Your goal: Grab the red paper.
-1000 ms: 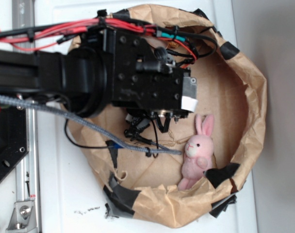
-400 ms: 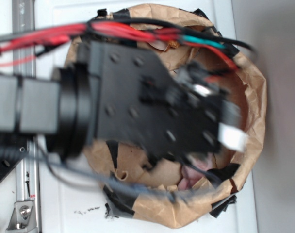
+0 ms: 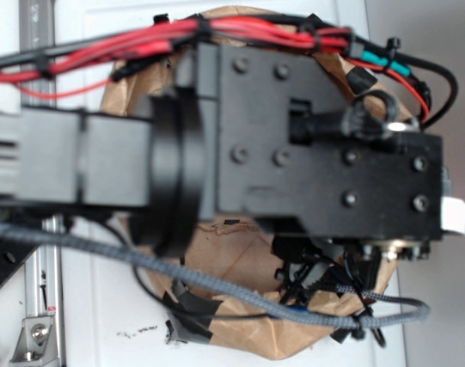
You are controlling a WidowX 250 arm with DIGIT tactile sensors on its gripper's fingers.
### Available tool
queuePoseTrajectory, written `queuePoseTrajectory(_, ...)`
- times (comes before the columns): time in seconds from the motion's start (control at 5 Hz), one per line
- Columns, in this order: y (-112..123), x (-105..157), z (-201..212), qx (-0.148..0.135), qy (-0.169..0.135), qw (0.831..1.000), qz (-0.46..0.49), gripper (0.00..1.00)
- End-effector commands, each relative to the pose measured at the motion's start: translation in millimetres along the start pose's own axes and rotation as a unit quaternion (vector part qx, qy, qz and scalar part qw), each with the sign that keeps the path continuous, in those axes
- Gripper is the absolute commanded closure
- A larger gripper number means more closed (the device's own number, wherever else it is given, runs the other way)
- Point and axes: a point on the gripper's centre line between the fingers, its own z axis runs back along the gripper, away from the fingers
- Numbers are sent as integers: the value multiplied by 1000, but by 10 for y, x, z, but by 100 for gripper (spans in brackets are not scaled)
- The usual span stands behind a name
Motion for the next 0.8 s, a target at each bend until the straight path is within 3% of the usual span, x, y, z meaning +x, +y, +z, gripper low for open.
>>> queuePoseTrajectory(0.0,443,-267,-80,33,-44,997,-54,0)
queuePoseTrajectory(0.2,543,-352,-179,33,-69,992,-99,0)
queuePoseTrajectory(0.6,365,-363,-627,2,-19,990,-140,0)
